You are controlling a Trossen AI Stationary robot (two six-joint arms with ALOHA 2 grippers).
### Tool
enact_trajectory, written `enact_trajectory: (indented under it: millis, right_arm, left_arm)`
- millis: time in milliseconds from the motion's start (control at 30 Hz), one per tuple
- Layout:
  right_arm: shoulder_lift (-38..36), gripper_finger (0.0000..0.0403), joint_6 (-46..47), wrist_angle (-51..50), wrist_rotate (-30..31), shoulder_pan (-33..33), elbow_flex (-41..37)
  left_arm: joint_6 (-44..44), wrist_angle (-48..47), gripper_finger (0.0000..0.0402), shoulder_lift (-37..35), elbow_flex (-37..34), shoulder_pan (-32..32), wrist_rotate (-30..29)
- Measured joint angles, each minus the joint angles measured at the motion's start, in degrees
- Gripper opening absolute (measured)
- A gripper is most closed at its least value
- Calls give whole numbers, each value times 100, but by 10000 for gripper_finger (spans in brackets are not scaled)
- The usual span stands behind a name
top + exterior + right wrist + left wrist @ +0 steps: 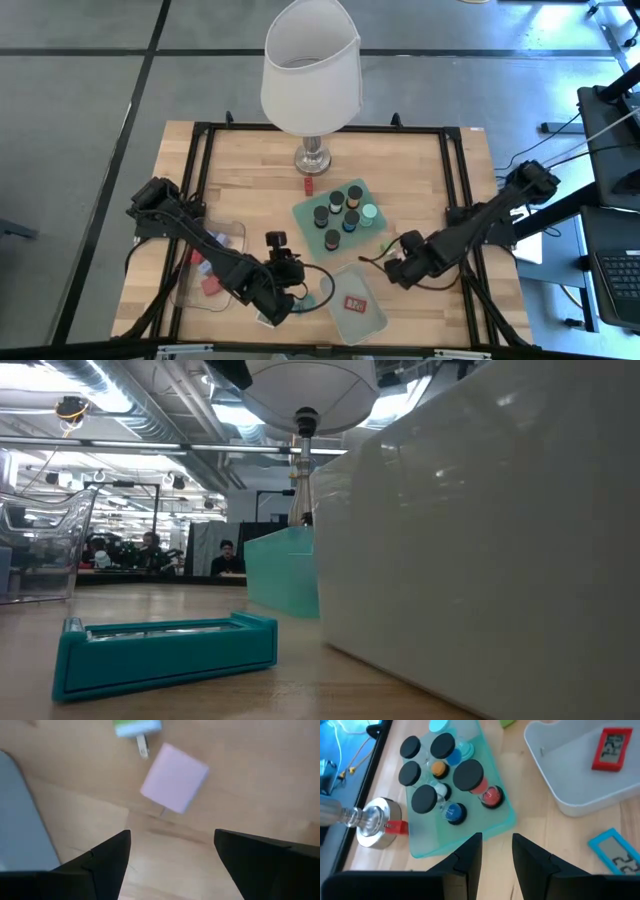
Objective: Pick & Place Office items
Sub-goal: Put the white charger adapter into the transparent bin
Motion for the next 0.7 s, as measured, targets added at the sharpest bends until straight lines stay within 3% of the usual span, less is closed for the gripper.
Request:
enact_trajectory:
  millis: [300,433,700]
  right_arm:
    - [327,291,602,32,78,-66,0]
    - [327,291,837,74,466,-68,0]
    - [324,291,970,54,625,-68,0]
  left_arm:
    - [597,-75,102,0,0,9,-18]
    - [630,-103,102,0,0,9,-18]
    - [623,-105,102,0,0,4,-19]
